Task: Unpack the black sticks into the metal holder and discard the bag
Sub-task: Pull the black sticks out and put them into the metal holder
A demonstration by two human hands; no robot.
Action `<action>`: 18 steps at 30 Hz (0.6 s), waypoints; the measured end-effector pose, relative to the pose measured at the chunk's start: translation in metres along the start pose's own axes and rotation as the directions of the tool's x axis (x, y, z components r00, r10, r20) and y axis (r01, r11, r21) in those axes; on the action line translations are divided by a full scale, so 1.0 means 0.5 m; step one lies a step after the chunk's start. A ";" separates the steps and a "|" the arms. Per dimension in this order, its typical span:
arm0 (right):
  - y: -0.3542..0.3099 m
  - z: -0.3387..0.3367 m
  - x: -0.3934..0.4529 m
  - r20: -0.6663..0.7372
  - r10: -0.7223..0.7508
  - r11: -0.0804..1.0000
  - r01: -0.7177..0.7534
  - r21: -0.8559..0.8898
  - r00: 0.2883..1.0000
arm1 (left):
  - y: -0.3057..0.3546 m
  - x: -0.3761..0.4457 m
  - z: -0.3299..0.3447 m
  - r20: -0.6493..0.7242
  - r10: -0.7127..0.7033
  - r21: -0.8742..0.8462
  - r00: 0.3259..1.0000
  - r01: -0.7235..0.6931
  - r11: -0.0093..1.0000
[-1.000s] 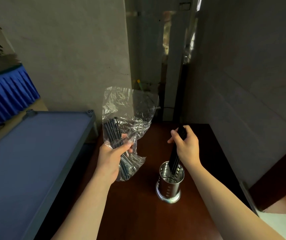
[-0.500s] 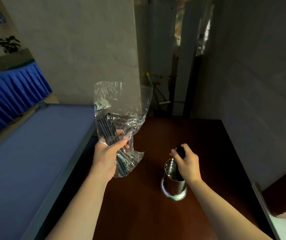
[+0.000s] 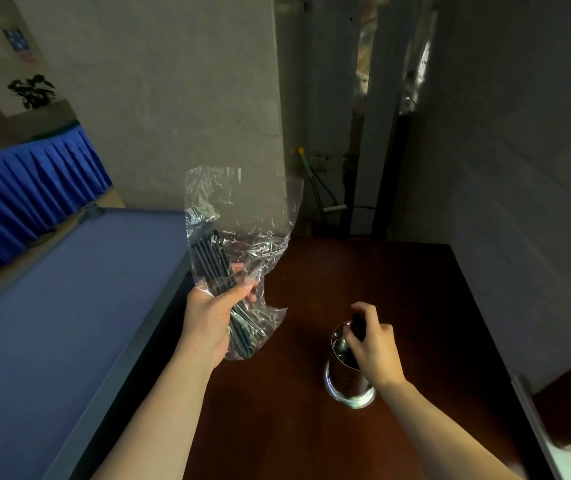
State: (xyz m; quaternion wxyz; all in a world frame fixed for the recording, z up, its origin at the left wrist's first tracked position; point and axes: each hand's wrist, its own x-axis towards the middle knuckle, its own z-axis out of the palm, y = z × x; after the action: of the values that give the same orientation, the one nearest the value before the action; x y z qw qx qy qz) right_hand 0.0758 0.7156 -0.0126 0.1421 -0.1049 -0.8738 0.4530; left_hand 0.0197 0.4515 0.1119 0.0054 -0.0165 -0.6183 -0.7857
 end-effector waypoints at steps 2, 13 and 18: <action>0.004 0.003 0.001 -0.009 -0.032 0.999 0.032 -0.038 0.999 | -0.001 0.000 0.006 0.013 0.001 -0.005 1.000 -0.001 1.000; 0.010 0.006 0.004 -0.060 -0.129 0.976 0.117 -0.182 0.990 | -0.005 0.007 0.034 0.077 -0.041 -0.050 0.996 0.045 0.998; -0.005 -0.011 0.007 -0.052 -0.077 0.977 0.065 -0.203 0.996 | -0.010 0.006 0.040 0.098 -0.043 -0.036 0.994 0.047 0.998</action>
State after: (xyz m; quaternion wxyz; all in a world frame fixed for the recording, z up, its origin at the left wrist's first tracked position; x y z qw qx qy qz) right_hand 0.0742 0.7196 -0.0070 0.1730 -0.1009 -0.9137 0.3536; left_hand 0.0170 0.4720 0.1118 -0.0427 -0.0409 -0.6029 -0.7956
